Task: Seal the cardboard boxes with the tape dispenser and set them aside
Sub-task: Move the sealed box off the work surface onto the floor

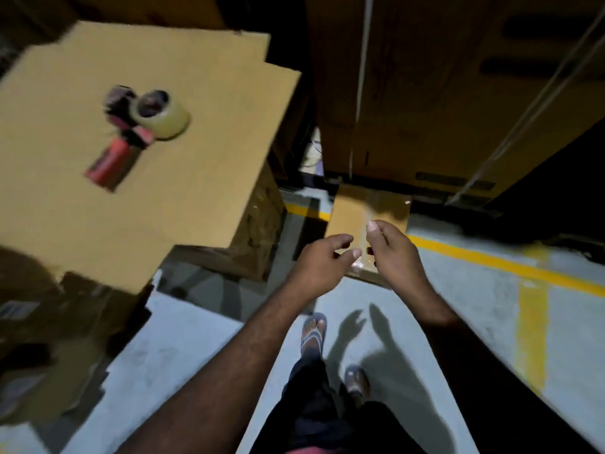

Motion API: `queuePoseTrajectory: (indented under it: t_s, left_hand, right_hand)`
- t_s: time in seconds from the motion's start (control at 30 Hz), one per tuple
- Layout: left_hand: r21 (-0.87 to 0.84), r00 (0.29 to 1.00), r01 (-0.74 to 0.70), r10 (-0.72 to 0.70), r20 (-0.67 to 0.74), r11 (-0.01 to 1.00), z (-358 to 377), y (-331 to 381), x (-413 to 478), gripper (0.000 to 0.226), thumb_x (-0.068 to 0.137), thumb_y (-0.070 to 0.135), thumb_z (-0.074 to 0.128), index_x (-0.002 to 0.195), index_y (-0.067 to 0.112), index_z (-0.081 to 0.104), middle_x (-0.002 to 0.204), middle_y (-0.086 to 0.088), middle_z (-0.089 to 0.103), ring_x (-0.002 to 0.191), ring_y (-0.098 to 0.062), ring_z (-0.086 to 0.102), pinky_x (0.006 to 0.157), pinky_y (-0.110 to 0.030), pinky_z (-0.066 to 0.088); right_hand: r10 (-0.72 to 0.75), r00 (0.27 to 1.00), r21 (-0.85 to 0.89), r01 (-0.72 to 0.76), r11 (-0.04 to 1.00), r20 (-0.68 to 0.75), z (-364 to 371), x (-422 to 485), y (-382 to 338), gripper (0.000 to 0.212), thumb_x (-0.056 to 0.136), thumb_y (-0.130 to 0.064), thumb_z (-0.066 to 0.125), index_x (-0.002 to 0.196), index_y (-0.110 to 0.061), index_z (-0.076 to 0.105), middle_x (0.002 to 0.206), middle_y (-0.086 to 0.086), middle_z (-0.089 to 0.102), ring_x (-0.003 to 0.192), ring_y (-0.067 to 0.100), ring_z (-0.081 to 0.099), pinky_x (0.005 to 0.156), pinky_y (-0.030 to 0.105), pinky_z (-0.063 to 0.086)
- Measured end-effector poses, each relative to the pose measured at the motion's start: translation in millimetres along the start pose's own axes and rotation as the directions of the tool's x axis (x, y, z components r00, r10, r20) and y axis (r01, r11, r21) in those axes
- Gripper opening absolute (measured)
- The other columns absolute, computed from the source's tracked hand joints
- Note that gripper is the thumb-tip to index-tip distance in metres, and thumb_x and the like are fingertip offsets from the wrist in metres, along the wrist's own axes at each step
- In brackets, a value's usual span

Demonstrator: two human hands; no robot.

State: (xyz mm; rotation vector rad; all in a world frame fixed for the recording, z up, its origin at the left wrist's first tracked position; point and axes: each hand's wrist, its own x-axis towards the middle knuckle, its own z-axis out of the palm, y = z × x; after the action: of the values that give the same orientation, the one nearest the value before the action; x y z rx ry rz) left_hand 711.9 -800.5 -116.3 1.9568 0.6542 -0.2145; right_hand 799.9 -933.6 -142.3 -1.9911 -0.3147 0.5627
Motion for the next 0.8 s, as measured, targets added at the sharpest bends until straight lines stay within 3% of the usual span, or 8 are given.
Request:
queuePoseTrajectory:
  t_s: [0.13, 0.3, 0.4, 0.5, 0.63, 0.7, 0.8]
  left_hand:
    - [-0.010, 0.981, -0.008, 0.006, -0.192, 1.000, -42.3, 7.8, -78.0, 0.043, 0.098, 0.035, 0.066, 0.137, 0.016, 0.063, 0.134, 0.001, 0.067, 0.119, -0.008, 0.061, 0.103, -0.029, 0.049]
    - [-0.063, 0.897, -0.041, 0.009, -0.441, 0.997, -97.7, 2.3, -154.7, 0.032, 0.098, 0.033, 0.066, 0.127, 0.020, 0.070, 0.118, 0.014, 0.071, 0.103, 0.011, 0.059, 0.096, -0.022, 0.050]
    - [-0.127, 0.818, -0.038, -0.042, -0.573, 0.991, -133.2, -10.9, -197.0, 0.037, 0.096, 0.039, 0.066, 0.129, 0.022, 0.069, 0.124, 0.011, 0.071, 0.112, 0.002, 0.062, 0.099, -0.027, 0.052]
    - [-0.166, 0.739, -0.010, -0.105, -0.666, 0.986, -166.7, -35.7, -239.6, 0.038, 0.098, 0.038, 0.065, 0.131, 0.022, 0.068, 0.124, 0.013, 0.068, 0.112, -0.002, 0.062, 0.090, -0.018, 0.050]
    - [-0.230, 0.589, -0.019, -0.175, -0.789, 0.973, -206.4, -87.2, -295.1, 0.043, 0.091, 0.046, 0.066, 0.125, 0.020, 0.072, 0.122, 0.005, 0.073, 0.113, -0.007, 0.066, 0.100, -0.038, 0.054]
    - [-0.283, 0.530, -0.016, -0.231, -0.816, 0.959, -226.2, -113.4, -326.6, 0.039, 0.092, 0.044, 0.068, 0.124, 0.022, 0.072, 0.118, 0.003, 0.074, 0.110, -0.012, 0.069, 0.096, -0.043, 0.057]
    - [-0.340, 0.445, -0.019, -0.296, -0.845, 0.940, -259.2, -158.8, -369.8, 0.049, 0.084, 0.055, 0.067, 0.122, 0.025, 0.072, 0.112, 0.007, 0.075, 0.101, -0.010, 0.071, 0.085, -0.046, 0.061]
  right_hand:
    - [-0.124, 0.986, -0.037, 0.129, 0.991, 0.115, 12.2, -34.4, -53.6, 0.041, 0.098, -0.057, 0.047, 0.119, -0.027, 0.064, 0.106, -0.004, 0.069, 0.099, 0.020, 0.067, 0.089, 0.041, 0.053]
    - [-0.310, 0.907, -0.021, 0.329, 0.944, 0.284, 51.5, -64.4, -130.2, 0.034, 0.093, -0.057, 0.052, 0.113, -0.033, 0.067, 0.103, -0.009, 0.071, 0.097, 0.015, 0.067, 0.090, 0.042, 0.055]
    - [-0.416, 0.838, 0.043, 0.429, 0.902, 0.352, 87.3, -84.7, -175.1, 0.032, 0.081, -0.069, 0.050, 0.093, -0.045, 0.066, 0.088, -0.010, 0.072, 0.088, 0.015, 0.070, 0.085, 0.047, 0.057]
    - [-0.486, 0.759, 0.106, 0.493, 0.864, 0.433, 128.6, -112.6, -213.1, 0.033, 0.077, -0.070, 0.049, 0.092, -0.045, 0.065, 0.084, -0.008, 0.073, 0.085, 0.018, 0.071, 0.082, 0.049, 0.057]
    - [-0.532, 0.629, 0.144, 0.560, 0.816, 0.566, 198.0, -158.6, -250.3, 0.021, 0.090, -0.050, 0.058, 0.088, -0.033, 0.070, 0.081, -0.010, 0.073, 0.081, 0.014, 0.071, 0.081, 0.044, 0.057]
    - [-0.546, 0.575, 0.144, 0.598, 0.789, 0.609, 240.1, -182.0, -264.9, 0.019, 0.094, -0.043, 0.060, 0.086, -0.029, 0.071, 0.079, -0.010, 0.072, 0.079, 0.013, 0.070, 0.079, 0.041, 0.057]
    - [-0.546, 0.507, 0.158, 0.620, 0.769, 0.666, 308.6, -217.4, -287.3, 0.022, 0.089, -0.052, 0.058, 0.085, -0.033, 0.069, 0.076, -0.013, 0.071, 0.075, 0.012, 0.070, 0.078, 0.039, 0.057]
